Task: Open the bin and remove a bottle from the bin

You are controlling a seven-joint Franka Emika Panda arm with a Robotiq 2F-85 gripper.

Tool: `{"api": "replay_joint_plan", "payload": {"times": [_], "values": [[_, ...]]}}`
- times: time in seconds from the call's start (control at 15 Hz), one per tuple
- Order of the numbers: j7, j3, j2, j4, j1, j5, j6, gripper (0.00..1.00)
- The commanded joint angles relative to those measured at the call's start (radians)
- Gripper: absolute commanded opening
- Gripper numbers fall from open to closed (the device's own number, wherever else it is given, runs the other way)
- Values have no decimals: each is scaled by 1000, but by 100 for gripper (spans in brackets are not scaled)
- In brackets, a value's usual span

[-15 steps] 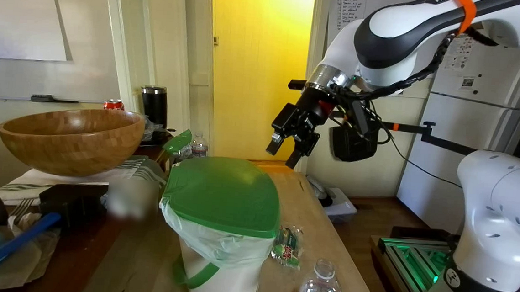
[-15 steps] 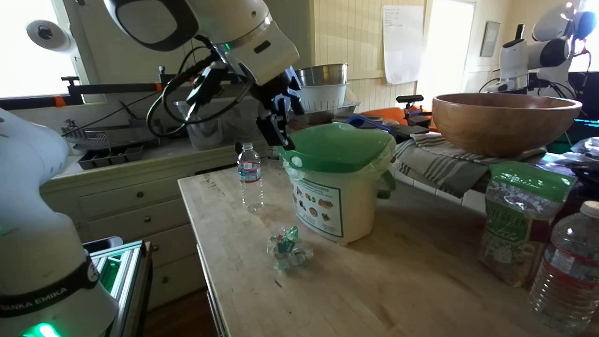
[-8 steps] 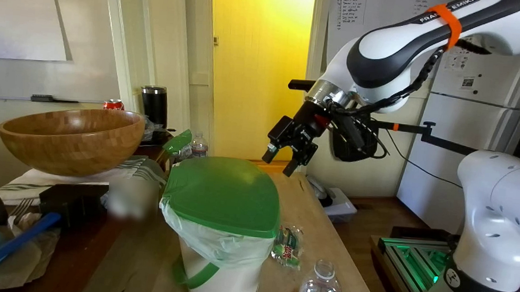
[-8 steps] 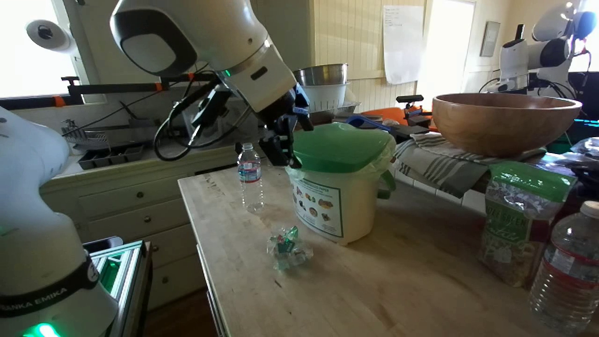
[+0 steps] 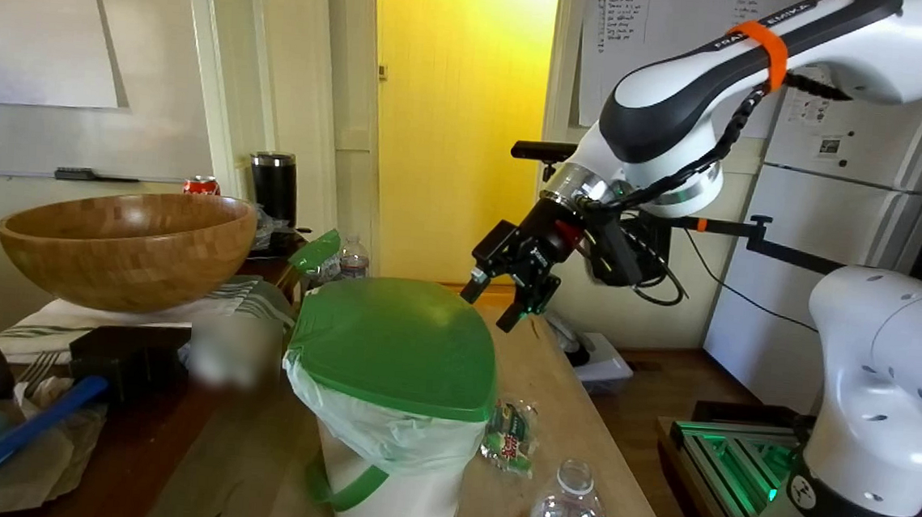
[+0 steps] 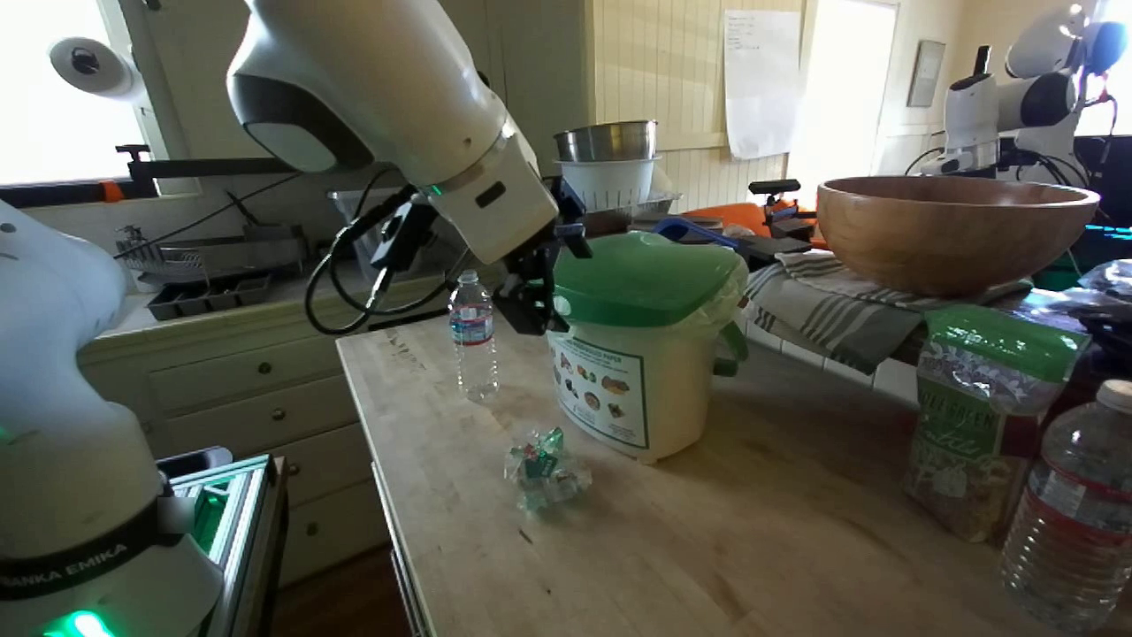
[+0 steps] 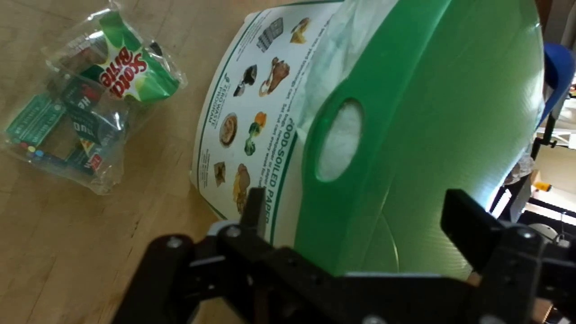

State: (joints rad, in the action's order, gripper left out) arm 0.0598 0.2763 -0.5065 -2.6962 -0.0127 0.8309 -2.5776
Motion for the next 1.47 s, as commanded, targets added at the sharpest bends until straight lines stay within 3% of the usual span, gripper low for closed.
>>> {"api": "replay_joint_plan", "payload": {"times": [0.0, 0.67, 1.4], "values": [[106, 3, 30, -9, 18, 127, -38, 100], [353, 61, 43, -6, 109, 370, -75, 100], [427, 48, 39, -3, 107, 435, -72, 100]]}}
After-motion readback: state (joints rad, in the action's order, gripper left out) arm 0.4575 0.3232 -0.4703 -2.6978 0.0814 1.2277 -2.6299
